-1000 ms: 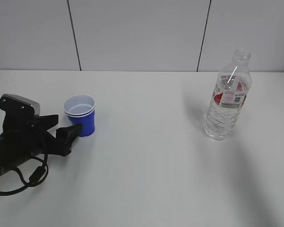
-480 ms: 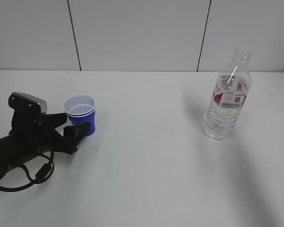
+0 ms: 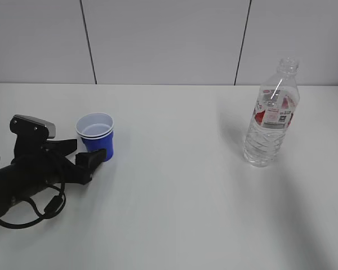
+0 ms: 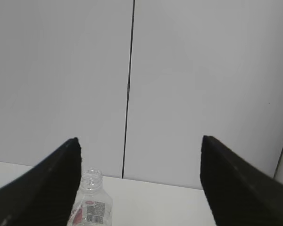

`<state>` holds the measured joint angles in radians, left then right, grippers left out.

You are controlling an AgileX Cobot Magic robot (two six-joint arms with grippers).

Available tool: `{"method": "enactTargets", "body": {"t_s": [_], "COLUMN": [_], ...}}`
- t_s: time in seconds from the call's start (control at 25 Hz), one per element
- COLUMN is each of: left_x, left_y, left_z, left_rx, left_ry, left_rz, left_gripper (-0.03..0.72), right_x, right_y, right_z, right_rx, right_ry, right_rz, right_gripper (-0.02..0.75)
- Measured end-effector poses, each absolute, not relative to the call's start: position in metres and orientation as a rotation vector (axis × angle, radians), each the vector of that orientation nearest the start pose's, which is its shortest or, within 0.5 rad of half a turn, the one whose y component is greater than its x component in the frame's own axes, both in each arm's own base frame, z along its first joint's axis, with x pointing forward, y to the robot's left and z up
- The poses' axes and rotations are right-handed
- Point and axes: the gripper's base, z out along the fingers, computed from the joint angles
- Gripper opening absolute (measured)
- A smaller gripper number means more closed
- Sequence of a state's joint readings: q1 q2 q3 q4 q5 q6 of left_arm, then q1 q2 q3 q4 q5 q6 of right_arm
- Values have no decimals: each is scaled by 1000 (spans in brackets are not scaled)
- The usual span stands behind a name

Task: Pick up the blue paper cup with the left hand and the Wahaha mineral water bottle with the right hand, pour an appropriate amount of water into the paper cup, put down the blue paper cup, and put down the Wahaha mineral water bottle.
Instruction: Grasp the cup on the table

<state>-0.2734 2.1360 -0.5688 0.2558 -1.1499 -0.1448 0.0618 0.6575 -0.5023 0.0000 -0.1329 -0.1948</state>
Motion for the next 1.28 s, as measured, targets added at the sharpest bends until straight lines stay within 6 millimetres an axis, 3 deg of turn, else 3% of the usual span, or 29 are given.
{"method": "enactTargets", "body": {"t_s": [0.32, 0.8, 1.28], "left_x": [309, 311, 325], "left_y": [-109, -110, -115], "left_z": [60, 50, 57], "left_rx": [367, 368, 371], "left_ry": [1867, 1890, 1834], "left_rz": [-456, -465, -467], "left_gripper": [645, 643, 636], "right_x": [143, 143, 143], "right_y": [9, 9, 9], "right_z": [337, 339, 340], "right_rx": [-192, -189, -188], "right_ry": [1489, 1468, 1464], "right_rz": [-107, -107, -107], "right_gripper": [586, 586, 586]}}
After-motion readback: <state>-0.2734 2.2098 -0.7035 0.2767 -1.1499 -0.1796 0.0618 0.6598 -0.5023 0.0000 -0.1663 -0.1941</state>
